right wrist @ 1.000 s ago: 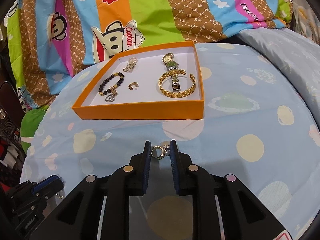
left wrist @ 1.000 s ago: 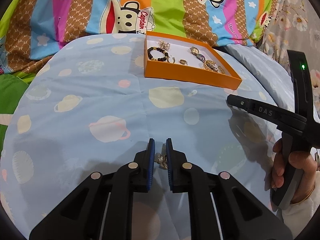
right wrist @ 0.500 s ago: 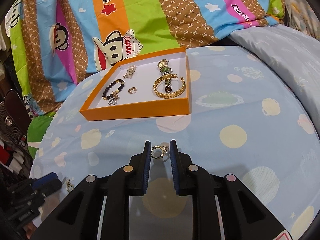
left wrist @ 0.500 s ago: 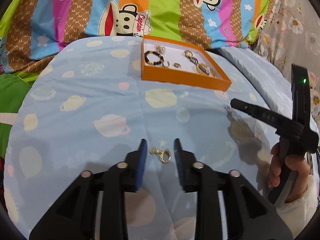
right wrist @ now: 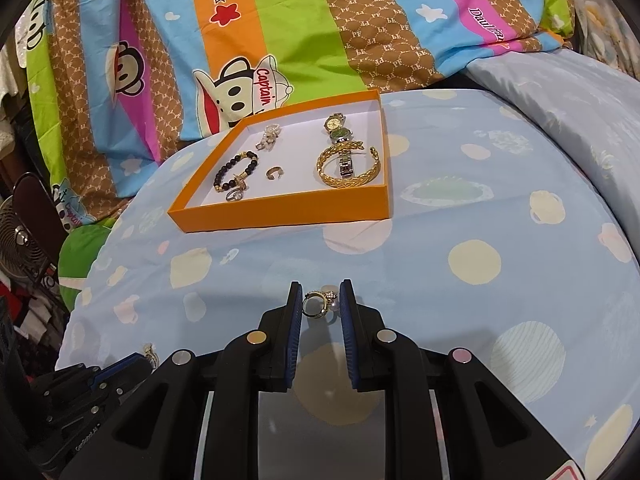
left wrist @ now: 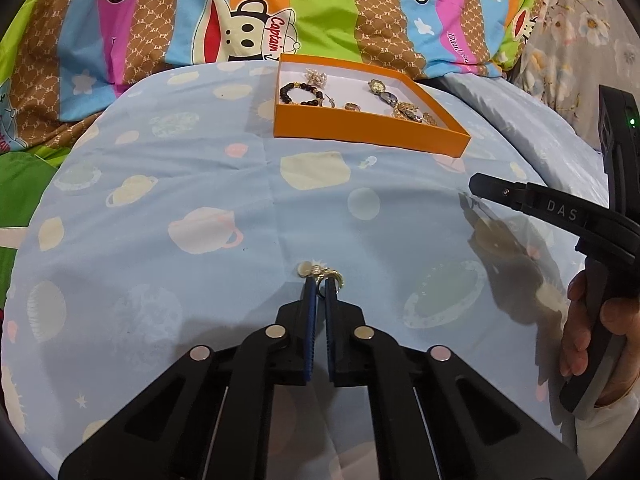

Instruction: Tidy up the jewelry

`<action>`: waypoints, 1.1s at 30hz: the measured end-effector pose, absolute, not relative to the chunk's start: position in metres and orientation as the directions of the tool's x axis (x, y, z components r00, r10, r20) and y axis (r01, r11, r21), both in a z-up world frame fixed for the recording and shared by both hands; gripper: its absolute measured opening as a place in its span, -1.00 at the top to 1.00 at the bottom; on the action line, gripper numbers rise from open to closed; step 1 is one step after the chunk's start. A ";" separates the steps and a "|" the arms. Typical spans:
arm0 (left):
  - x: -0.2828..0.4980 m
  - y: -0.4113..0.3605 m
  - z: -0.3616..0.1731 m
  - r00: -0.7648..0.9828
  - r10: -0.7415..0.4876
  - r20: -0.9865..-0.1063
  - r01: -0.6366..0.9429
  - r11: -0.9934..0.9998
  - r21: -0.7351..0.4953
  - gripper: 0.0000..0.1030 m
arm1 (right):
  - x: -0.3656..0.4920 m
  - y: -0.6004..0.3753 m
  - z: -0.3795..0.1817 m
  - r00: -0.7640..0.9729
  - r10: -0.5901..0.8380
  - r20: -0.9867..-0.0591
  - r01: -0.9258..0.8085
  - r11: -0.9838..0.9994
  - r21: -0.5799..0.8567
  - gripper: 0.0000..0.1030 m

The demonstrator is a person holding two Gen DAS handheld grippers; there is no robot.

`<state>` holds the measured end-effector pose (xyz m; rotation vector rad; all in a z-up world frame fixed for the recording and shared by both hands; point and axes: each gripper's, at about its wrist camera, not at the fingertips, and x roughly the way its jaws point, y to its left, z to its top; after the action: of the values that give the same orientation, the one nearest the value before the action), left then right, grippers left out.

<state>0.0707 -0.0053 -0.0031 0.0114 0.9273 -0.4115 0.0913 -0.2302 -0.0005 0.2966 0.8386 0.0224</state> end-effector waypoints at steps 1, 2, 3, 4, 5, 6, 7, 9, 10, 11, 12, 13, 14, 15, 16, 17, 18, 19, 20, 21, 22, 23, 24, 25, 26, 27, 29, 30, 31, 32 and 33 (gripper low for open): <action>0.071 -0.005 -0.003 0.528 -0.342 -0.778 0.351 0.922 -0.167 0.97 | 0.091 -0.230 -0.001 0.670 0.137 -0.729 0.095 0.959 0.267 0.66; 0.071 -0.005 -0.003 0.527 -0.343 -0.778 0.351 0.921 -0.169 0.97 | 0.090 -0.229 -0.001 0.670 0.137 -0.730 0.095 0.959 0.267 0.66; 0.072 -0.005 -0.002 0.522 -0.350 -0.778 0.352 0.919 -0.177 0.96 | 0.090 -0.229 -0.001 0.669 0.138 -0.730 0.094 0.959 0.268 0.66; 0.072 -0.005 -0.002 0.518 -0.358 -0.777 0.354 0.917 -0.186 0.96 | 0.090 -0.229 -0.001 0.669 0.139 -0.730 0.094 0.959 0.269 0.66; 0.072 -0.005 -0.001 0.518 -0.364 -0.774 0.353 0.915 -0.194 0.95 | 0.090 -0.229 -0.001 0.670 0.138 -0.730 0.095 0.958 0.269 0.66; 0.071 -0.004 -0.001 0.519 -0.368 -0.771 0.353 0.914 -0.198 0.95 | 0.090 -0.229 -0.001 0.669 0.139 -0.730 0.095 0.958 0.269 0.66; 0.071 -0.005 0.000 0.522 -0.373 -0.767 0.355 0.913 -0.202 0.95 | 0.090 -0.229 -0.001 0.669 0.139 -0.730 0.095 0.958 0.270 0.66; 0.071 -0.006 0.002 0.523 -0.374 -0.766 0.356 0.912 -0.203 0.79 | 0.089 -0.230 -0.002 0.669 0.140 -0.730 0.094 0.958 0.271 0.66; 0.071 -0.007 0.002 0.521 -0.378 -0.765 0.357 0.911 -0.207 0.72 | 0.089 -0.230 -0.002 0.669 0.140 -0.730 0.095 0.958 0.271 0.66; 0.071 -0.008 0.002 0.524 -0.377 -0.764 0.355 0.912 -0.207 0.59 | 0.089 -0.229 -0.002 0.669 0.141 -0.729 0.094 0.958 0.271 0.66; 0.071 -0.010 0.003 0.526 -0.379 -0.762 0.357 0.911 -0.207 0.50 | 0.089 -0.229 -0.002 0.669 0.140 -0.730 0.094 0.958 0.270 0.66; 0.071 -0.011 0.003 0.526 -0.380 -0.761 0.359 0.910 -0.207 0.49 | 0.090 -0.229 -0.002 0.669 0.141 -0.730 0.093 0.958 0.271 0.66; 0.071 -0.013 0.003 0.526 -0.379 -0.761 0.361 0.910 -0.203 0.48 | 0.090 -0.229 -0.002 0.669 0.142 -0.730 0.094 0.958 0.272 0.66; 0.071 -0.017 0.003 0.523 -0.377 -0.764 0.365 0.910 -0.199 0.48 | 0.090 -0.229 -0.002 0.669 0.143 -0.729 0.093 0.958 0.273 0.66; 0.072 -0.019 0.001 0.523 -0.370 -0.768 0.364 0.911 -0.192 0.49 | 0.090 -0.229 -0.002 0.669 0.142 -0.729 0.093 0.958 0.272 0.66; 0.074 -0.021 -0.001 0.521 -0.365 -0.772 0.361 0.913 -0.188 0.50 | 0.090 -0.229 -0.002 0.669 0.143 -0.729 0.093 0.957 0.273 0.66; 0.075 -0.022 -0.002 0.521 -0.363 -0.773 0.362 0.914 -0.186 0.50 | 0.090 -0.229 -0.002 0.669 0.144 -0.729 0.093 0.957 0.274 0.66; 0.075 -0.023 -0.002 0.526 -0.359 -0.771 0.361 0.915 -0.179 0.50 | 0.089 -0.229 -0.001 0.670 0.144 -0.729 0.092 0.958 0.273 0.66; 0.075 -0.024 -0.002 0.529 -0.357 -0.770 0.363 0.915 -0.175 0.50 | 0.089 -0.228 -0.001 0.670 0.144 -0.728 0.091 0.958 0.273 0.66; 0.074 -0.024 -0.002 0.532 -0.353 -0.769 0.365 0.916 -0.168 0.50 | 0.089 -0.228 -0.001 0.670 0.146 -0.728 0.091 0.957 0.275 0.66; 0.074 -0.024 -0.003 0.533 -0.353 -0.769 0.366 0.916 -0.166 0.51 | 0.089 -0.228 -0.001 0.670 0.148 -0.727 0.090 0.956 0.278 0.66; 0.074 -0.024 -0.003 0.533 -0.354 -0.768 0.368 0.915 -0.166 0.62 | 0.089 -0.228 -0.002 0.671 0.148 -0.726 0.091 0.956 0.279 0.66; 0.074 -0.025 -0.003 0.532 -0.354 -0.769 0.370 0.914 -0.165 0.73 | 0.089 -0.228 -0.002 0.671 0.150 -0.726 0.091 0.955 0.281 0.66; 0.075 -0.024 -0.003 0.530 -0.355 -0.770 0.370 0.914 -0.166 0.73 | 0.089 -0.229 -0.002 0.671 0.151 -0.726 0.090 0.955 0.282 0.66; 0.075 -0.024 -0.003 0.529 -0.357 -0.770 0.370 0.913 -0.169 0.73 | 0.088 -0.229 -0.001 0.672 0.151 -0.725 0.089 0.955 0.282 0.66; 0.075 -0.024 -0.003 0.529 -0.358 -0.769 0.371 0.913 -0.170 0.73 | 0.088 -0.229 -0.001 0.672 0.151 -0.725 0.089 0.955 0.282 0.66; 0.075 -0.023 -0.003 0.529 -0.357 -0.770 0.372 0.913 -0.168 0.73 | 0.088 -0.229 -0.001 0.673 0.152 -0.724 0.089 0.955 0.283 0.66; 0.075 -0.023 -0.002 0.529 -0.359 -0.769 0.374 0.912 -0.169 0.73 | 0.088 -0.229 -0.001 0.674 0.153 -0.723 0.089 0.955 0.285 0.66; 0.075 -0.024 -0.002 0.529 -0.360 -0.769 0.375 0.912 -0.169 0.73 | 0.087 -0.229 0.000 0.675 0.153 -0.722 0.089 0.954 0.285 0.66; 0.075 -0.024 -0.002 0.529 -0.361 -0.768 0.376 0.911 -0.169 0.73 | 0.087 -0.230 0.001 0.676 0.154 -0.721 0.089 0.954 0.287 0.66; 0.074 -0.024 -0.001 0.528 -0.365 -0.767 0.378 0.910 -0.173 0.73 | 0.087 -0.231 0.002 0.677 0.154 -0.719 0.088 0.954 0.287 0.66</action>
<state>0.0745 -0.0238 -0.0008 0.0153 0.9129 -0.4440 0.0870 -0.2305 0.0017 0.3123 0.8295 0.0375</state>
